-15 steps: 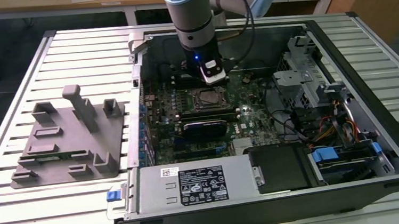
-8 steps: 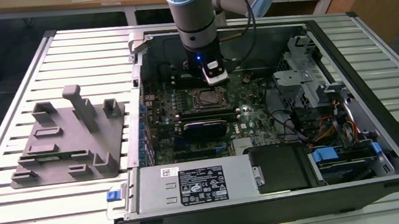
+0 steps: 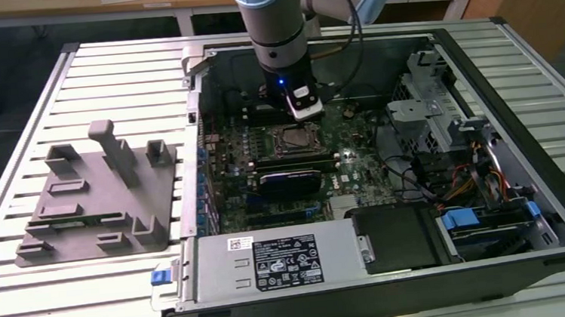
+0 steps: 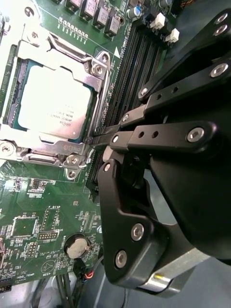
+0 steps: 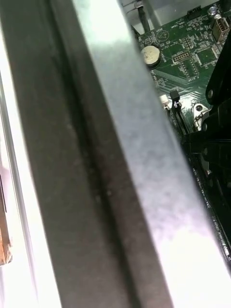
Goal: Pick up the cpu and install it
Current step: 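Install the first cpu locking lever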
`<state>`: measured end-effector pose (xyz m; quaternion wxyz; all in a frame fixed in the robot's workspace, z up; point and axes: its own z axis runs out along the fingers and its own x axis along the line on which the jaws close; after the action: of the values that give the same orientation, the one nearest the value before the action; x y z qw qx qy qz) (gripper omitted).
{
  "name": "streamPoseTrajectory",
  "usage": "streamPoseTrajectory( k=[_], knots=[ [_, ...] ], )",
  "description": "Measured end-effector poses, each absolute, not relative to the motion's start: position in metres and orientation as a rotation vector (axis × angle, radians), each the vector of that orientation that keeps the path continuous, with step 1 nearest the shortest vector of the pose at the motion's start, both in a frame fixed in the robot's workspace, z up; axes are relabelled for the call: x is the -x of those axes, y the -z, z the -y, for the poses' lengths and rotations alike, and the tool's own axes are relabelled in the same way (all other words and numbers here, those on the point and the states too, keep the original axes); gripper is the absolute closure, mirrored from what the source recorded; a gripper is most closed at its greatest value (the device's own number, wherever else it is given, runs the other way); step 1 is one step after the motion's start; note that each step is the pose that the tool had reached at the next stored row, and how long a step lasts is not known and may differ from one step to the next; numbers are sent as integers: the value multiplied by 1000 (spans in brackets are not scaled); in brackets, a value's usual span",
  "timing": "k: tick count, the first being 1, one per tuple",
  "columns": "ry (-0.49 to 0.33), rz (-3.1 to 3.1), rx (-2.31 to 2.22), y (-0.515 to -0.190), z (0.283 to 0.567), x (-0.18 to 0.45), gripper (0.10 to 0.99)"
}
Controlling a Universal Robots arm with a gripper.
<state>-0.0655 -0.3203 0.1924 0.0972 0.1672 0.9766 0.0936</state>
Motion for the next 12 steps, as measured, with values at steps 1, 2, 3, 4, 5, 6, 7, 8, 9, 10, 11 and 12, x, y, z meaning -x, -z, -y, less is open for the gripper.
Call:
streamPoseTrajectory(
  k=[1, 2, 3, 4, 5, 6, 7, 8, 9, 10, 11, 12],
  knots=[
    [-277, -2892, -495, -193, 320, 66, 980],
    [-278, -2892, -495, -193, 320, 66, 980],
    [-278, -2892, -495, -193, 321, 66, 980],
    [-278, -2892, -495, -193, 321, 66, 980],
    [-278, -2892, -495, -194, 321, 66, 980],
    [-278, -2892, -495, -194, 321, 66, 980],
    [-278, -2892, -495, -195, 321, 66, 980],
    [-278, -2892, -495, -196, 321, 66, 980],
    [-278, -2892, -495, -197, 321, 66, 980],
    [-278, -2892, -495, -198, 321, 66, 980],
    [-278, -2892, -495, -200, 321, 66, 980],
    [-278, -2892, -495, -201, 321, 66, 980]
  ],
)
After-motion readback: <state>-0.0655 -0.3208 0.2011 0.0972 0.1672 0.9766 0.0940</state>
